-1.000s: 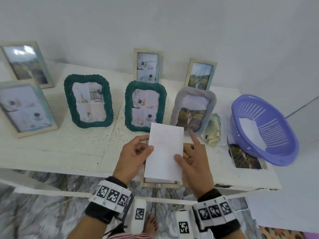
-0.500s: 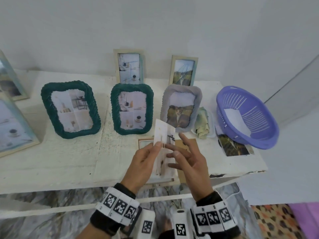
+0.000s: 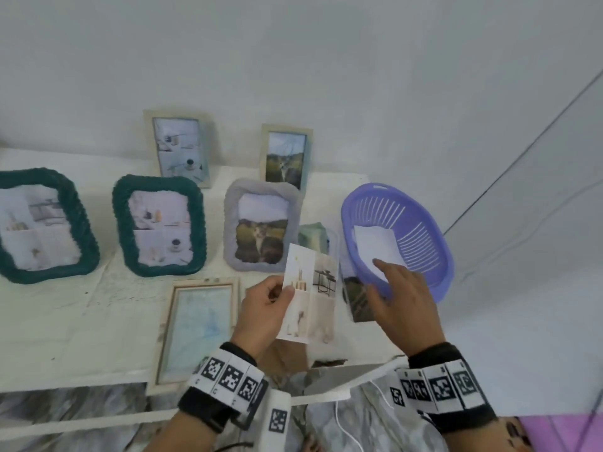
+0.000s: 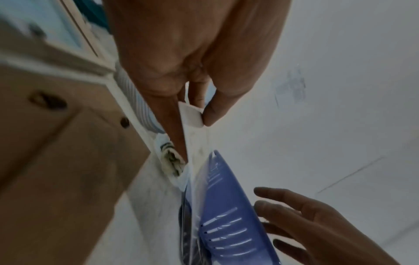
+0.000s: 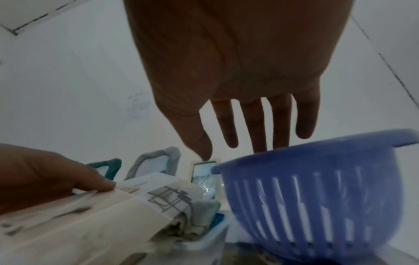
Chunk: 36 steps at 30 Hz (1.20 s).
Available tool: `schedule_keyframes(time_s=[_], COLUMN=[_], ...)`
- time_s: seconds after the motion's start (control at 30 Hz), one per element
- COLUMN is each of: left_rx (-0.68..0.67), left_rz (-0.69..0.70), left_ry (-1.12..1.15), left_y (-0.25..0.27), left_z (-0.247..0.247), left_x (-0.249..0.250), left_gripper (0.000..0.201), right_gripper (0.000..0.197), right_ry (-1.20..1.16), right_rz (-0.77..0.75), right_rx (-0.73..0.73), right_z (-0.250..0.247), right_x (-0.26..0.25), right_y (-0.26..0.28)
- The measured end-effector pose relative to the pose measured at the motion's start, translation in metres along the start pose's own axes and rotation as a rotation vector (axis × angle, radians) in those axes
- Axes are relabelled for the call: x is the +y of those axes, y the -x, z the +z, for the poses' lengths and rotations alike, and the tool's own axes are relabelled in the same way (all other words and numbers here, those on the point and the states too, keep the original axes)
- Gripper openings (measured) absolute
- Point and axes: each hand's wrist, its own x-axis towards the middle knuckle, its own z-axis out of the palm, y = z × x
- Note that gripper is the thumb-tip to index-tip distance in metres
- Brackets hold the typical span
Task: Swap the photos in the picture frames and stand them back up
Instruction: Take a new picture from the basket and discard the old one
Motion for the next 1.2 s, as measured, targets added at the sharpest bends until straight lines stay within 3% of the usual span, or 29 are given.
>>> schedule_keyframes(time_s=[0.1,0.23,0.37,0.5,0.77,0.9,1.0,1.1,1.2], left_rx=[0.103,0.184,0.209,0.192,0.215,0.229,0.247,0.265,0.273], left_rz=[-0.052,-0.135,-0.163,-0.197,-0.174,-0.181,-0.125,-0.036,-0.038], left_ry=[0.017,0.034,-0.002,-0.008,-0.438,-0.590,-0.534,-0.323,-0.095], left_y=[-0.010,-0.021,-0.026,-0.036,-0.052,-0.048,-0.051,-0.052,-0.048], left_z=[0.037,0.069,0.098,0.124,0.150,0.148,0.140,0.136,0.135], left_x=[-0.005,-0.012,-0.008,-0.008,-0.004,-0.001,-0.004,0.001,0.018], left_gripper=[0.011,0.015,0.003,0.008,0.020,0.014,0.010,0.023,0.025], right_gripper=[0.038,0.024,0.030,0.031,0.030,0.032,0.043,0.053,0.039], right_ry=[0.105,0.030,-0.096,-0.138,-0.105,-0.062,-0.085,-0.218,-0.239], right_rz=[-0.056,-0.163,-0.151,-0.170,-0.266,-0.303,-0.287,-0.198,-0.162], right_rx=[-0.098,-0.138,-0.159,-0.162,-0.147,-0.244,-0.344,-0.466,-0.477], right_z=[-0.002,-0.010,-0.022,-0.031,-0.023,-0.009,-0.010,-0.025,-0.041], right_x=[0.038,0.062,0.078,0.085,0.084,0.086,0.088,0.091,0.092], right_y=[-0.007,-0.012,-0.021,-0.027,-0.025,-0.020,-0.023,-0.040,-0.075])
